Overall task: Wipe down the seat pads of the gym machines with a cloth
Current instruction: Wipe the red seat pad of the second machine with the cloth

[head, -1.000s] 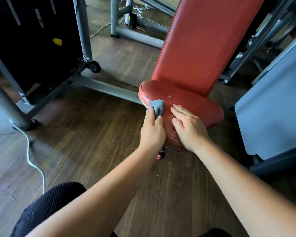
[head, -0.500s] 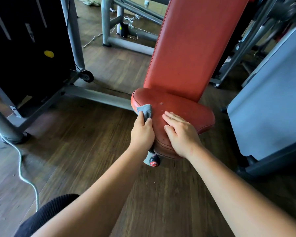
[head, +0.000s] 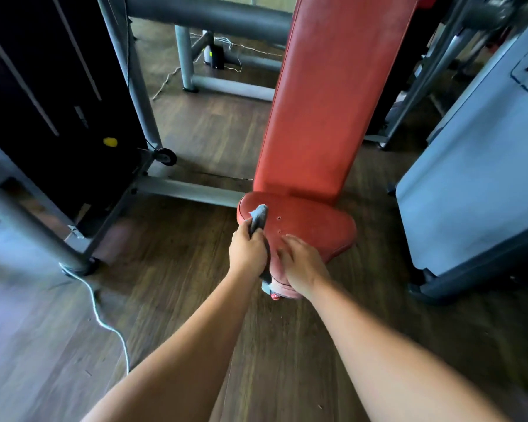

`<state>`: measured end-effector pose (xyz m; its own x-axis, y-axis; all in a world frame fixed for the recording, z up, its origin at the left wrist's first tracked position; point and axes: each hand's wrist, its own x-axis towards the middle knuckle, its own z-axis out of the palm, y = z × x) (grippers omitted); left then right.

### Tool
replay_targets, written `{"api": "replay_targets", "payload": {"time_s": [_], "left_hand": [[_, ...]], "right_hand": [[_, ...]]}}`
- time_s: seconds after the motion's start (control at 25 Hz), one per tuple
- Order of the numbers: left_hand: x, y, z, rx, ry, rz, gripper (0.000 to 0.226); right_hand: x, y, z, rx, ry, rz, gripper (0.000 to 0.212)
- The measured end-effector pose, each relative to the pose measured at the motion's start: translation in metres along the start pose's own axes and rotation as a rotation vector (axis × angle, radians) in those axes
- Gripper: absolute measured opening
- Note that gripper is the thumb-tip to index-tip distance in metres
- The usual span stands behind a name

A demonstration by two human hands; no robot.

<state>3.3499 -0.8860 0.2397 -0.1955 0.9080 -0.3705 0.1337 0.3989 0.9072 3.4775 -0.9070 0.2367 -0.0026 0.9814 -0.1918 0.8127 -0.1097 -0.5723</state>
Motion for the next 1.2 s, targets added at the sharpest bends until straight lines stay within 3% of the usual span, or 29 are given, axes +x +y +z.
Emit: {"api": "replay_targets", "payload": {"time_s": [0.12, 0.2, 0.36, 0.56, 0.72, 0.88, 1.0, 1.12, 1.2], "left_hand": [[-0.043, 0.063, -0.015, -0.142, -0.042, -0.085, 0.028], [-0.072, 0.097, -0.023, -0.218, -0.065, -0.108, 0.032], [-0.135, 0.166, -0.038, -0.316, -0.045, -0.123, 0.045], [-0.191, 0.224, -0.061, -0.348, -0.08, -0.165, 0.067], [-0.212, 0.235, -0.08, -0.329, -0.185, -0.212, 0.07], [-0.216, 0.243, -0.104, -0.062, -0.242, -0.057, 0.08], [-0.231, 0.259, -0.13, 0.189, -0.217, 0.048, 0.069], [-0.245, 0.264, -0.156, 0.389, -0.072, 0.115, 0.043], [-0.253, 0.257, -0.178, 0.558, 0.04, 0.148, 0.042]], "right_hand": [[-0.033, -0.064, -0.051, 0.511, 0.129, 0.136, 0.034], [-0.057, -0.108, -0.087, 0.842, 0.121, 0.239, 0.029], [-0.091, -0.166, -0.143, 1.16, 0.072, 0.273, 0.028], [-0.126, -0.213, -0.198, 1.015, 0.138, 0.234, 0.028], [-0.142, -0.223, -0.223, 0.782, 0.24, 0.208, 0.022], [-0.153, -0.22, -0.241, 0.634, 0.208, 0.145, 0.014], [-0.148, -0.209, -0.257, 0.444, 0.113, 0.053, 0.019], [-0.137, -0.215, -0.264, 0.288, -0.02, -0.123, 0.029], [-0.135, -0.229, -0.258, 0.188, -0.097, -0.235, 0.035]]}}
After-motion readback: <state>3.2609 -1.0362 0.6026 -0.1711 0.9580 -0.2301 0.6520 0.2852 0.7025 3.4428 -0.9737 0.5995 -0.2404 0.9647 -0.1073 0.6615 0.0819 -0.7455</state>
